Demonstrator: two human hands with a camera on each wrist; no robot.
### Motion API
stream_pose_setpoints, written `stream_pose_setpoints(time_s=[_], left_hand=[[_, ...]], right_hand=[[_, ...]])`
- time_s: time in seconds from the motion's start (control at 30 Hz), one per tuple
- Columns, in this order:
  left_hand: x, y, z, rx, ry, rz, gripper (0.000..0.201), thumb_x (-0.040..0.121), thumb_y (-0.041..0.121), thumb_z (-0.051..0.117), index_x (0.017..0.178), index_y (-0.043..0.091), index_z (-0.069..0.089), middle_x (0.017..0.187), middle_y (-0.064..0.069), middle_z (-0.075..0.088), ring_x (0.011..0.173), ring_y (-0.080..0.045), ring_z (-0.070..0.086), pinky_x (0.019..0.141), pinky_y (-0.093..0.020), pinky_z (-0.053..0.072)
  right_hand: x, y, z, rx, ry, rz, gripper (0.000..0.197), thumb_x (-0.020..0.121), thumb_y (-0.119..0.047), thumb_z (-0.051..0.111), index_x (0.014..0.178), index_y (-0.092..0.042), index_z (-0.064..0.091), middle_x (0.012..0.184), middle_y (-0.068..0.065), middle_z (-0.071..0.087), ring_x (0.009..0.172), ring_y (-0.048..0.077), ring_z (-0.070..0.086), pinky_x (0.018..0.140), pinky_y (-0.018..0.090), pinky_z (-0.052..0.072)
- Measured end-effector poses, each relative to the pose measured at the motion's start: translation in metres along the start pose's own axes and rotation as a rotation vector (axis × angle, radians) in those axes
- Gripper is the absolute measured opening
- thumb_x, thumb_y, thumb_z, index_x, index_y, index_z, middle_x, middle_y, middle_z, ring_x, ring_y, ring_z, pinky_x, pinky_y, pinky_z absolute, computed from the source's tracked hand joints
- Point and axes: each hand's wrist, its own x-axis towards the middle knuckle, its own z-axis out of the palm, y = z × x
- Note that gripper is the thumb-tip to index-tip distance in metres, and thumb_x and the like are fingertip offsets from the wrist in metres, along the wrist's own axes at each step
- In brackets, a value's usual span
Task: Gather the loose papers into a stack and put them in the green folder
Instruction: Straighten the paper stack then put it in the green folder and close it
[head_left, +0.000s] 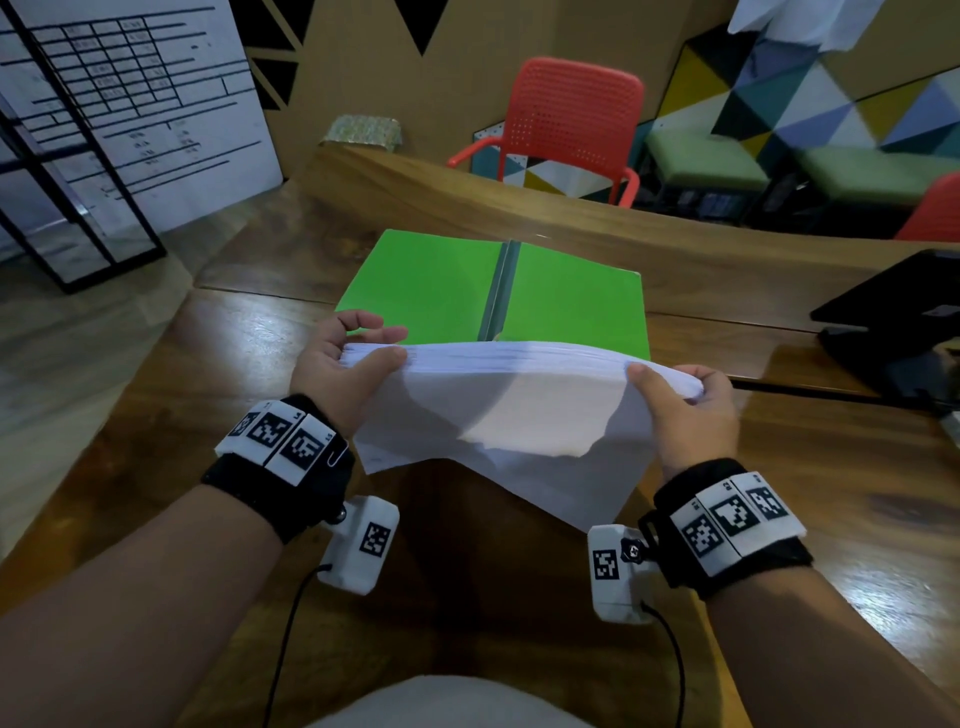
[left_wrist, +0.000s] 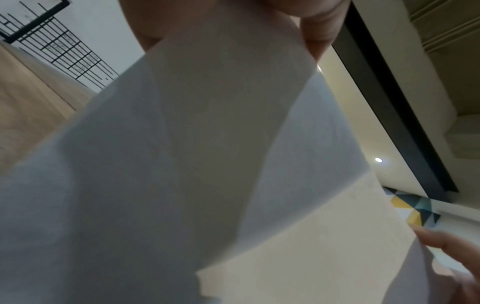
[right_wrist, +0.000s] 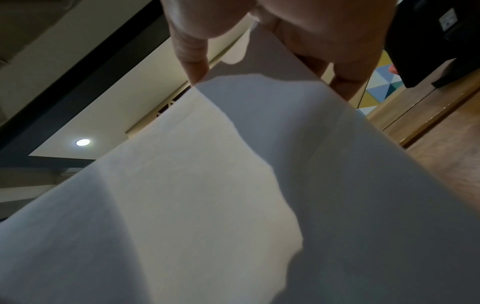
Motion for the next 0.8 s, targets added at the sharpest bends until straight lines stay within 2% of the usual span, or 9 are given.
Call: stream_pose_setpoints(time_s=[0.13, 0.27, 0.33, 0.43, 0.53, 0.6, 0.67, 0.73, 0.8], left_hand=[[0.003, 0.002, -0.001, -0.028, -0.021, -0.001, 0.033, 0.053, 0.028, 0.075, 0.08, 0.031, 0.055, 0.073, 0.02, 0.074, 0.079, -0.013, 0.063, 0.079, -0.034, 0.048], [-0.011, -0.002, -0.006, -0.001, -0.129, -0.081, 0.086, 0.019, 0.069, 0.079, 0.09, 0.028, 0.053, 0.082, 0.006, 0.068, 0.065, 0.004, 0.066, 0.058, -0.017, 0.052], [-0.021, 0.005, -0.002, 0.15, -0.141, -0.093, 0.069, 0.036, 0.058, 0.083, 0.086, 0.02, 0.054, 0.09, 0.001, 0.064, 0.062, 0.001, 0.063, 0.056, -0.013, 0.048], [-0.028, 0.016, 0.008, 0.26, 0.045, -0.107, 0.025, 0.072, 0.024, 0.076, 0.072, 0.016, 0.052, 0.081, 0.002, 0.064, 0.061, -0.006, 0.059, 0.058, -0.016, 0.045], [-0.033, 0.026, 0.018, 0.091, 0.127, -0.04, 0.031, 0.071, 0.01, 0.076, 0.061, 0.016, 0.047, 0.045, 0.008, 0.062, 0.033, 0.008, 0.051, 0.037, -0.006, 0.039], [-0.035, 0.028, 0.014, 0.138, 0.12, -0.002, 0.034, 0.07, 0.006, 0.075, 0.065, 0.018, 0.044, 0.044, 0.006, 0.058, 0.034, 0.008, 0.052, 0.035, -0.005, 0.038], [-0.031, 0.025, 0.007, 0.234, 0.074, 0.021, 0.033, 0.068, 0.006, 0.076, 0.069, 0.018, 0.046, 0.047, 0.007, 0.061, 0.045, 0.0, 0.057, 0.041, -0.008, 0.042], [-0.027, 0.017, -0.001, 0.369, 0.02, -0.004, 0.026, 0.065, 0.017, 0.08, 0.076, 0.017, 0.057, 0.069, -0.004, 0.066, 0.069, -0.021, 0.062, 0.062, -0.022, 0.052], [-0.027, 0.014, -0.004, 0.517, -0.005, -0.059, 0.022, 0.068, 0.026, 0.078, 0.081, 0.015, 0.064, 0.083, -0.011, 0.067, 0.081, -0.025, 0.062, 0.075, -0.032, 0.051]], right_hand=[[0.002, 0.001, -0.007, 0.117, -0.116, 0.032, 0.045, 0.054, -0.042, 0.085, 0.084, -0.032, 0.053, 0.076, -0.003, 0.058, 0.068, 0.015, 0.053, 0.06, 0.025, 0.049], [-0.004, 0.013, -0.018, 0.237, -0.31, 0.093, 0.091, 0.02, -0.051, 0.091, 0.103, -0.025, 0.064, 0.076, -0.006, 0.075, 0.071, 0.012, 0.069, 0.063, 0.025, 0.057], [-0.011, 0.014, -0.014, 0.252, -0.329, 0.115, 0.09, 0.014, -0.044, 0.092, 0.095, -0.012, 0.068, 0.077, -0.004, 0.077, 0.073, 0.013, 0.072, 0.061, 0.023, 0.057], [-0.02, 0.005, -0.002, 0.279, -0.277, 0.113, 0.057, 0.022, -0.032, 0.089, 0.073, -0.013, 0.073, 0.07, -0.003, 0.076, 0.068, 0.018, 0.071, 0.06, 0.025, 0.058], [-0.024, -0.012, 0.0, 0.319, -0.201, 0.003, 0.047, 0.028, -0.038, 0.087, 0.07, -0.018, 0.075, 0.074, -0.005, 0.076, 0.072, 0.012, 0.071, 0.069, 0.026, 0.059], [-0.027, -0.021, -0.005, 0.371, -0.17, -0.047, 0.049, 0.032, -0.034, 0.083, 0.075, -0.017, 0.07, 0.069, -0.009, 0.075, 0.067, 0.005, 0.07, 0.062, 0.021, 0.058], [-0.027, -0.015, -0.007, 0.323, -0.156, -0.032, 0.049, 0.034, -0.03, 0.08, 0.079, -0.02, 0.064, 0.064, -0.011, 0.073, 0.062, 0.002, 0.067, 0.057, 0.02, 0.054], [-0.027, -0.002, -0.006, 0.211, -0.172, 0.035, 0.038, 0.046, -0.017, 0.084, 0.077, -0.021, 0.062, 0.063, -0.007, 0.071, 0.068, 0.012, 0.065, 0.064, 0.029, 0.055], [-0.027, 0.006, -0.006, 0.16, -0.161, 0.118, 0.032, 0.056, -0.003, 0.082, 0.075, -0.019, 0.062, 0.059, -0.005, 0.07, 0.074, 0.022, 0.063, 0.073, 0.038, 0.053]])
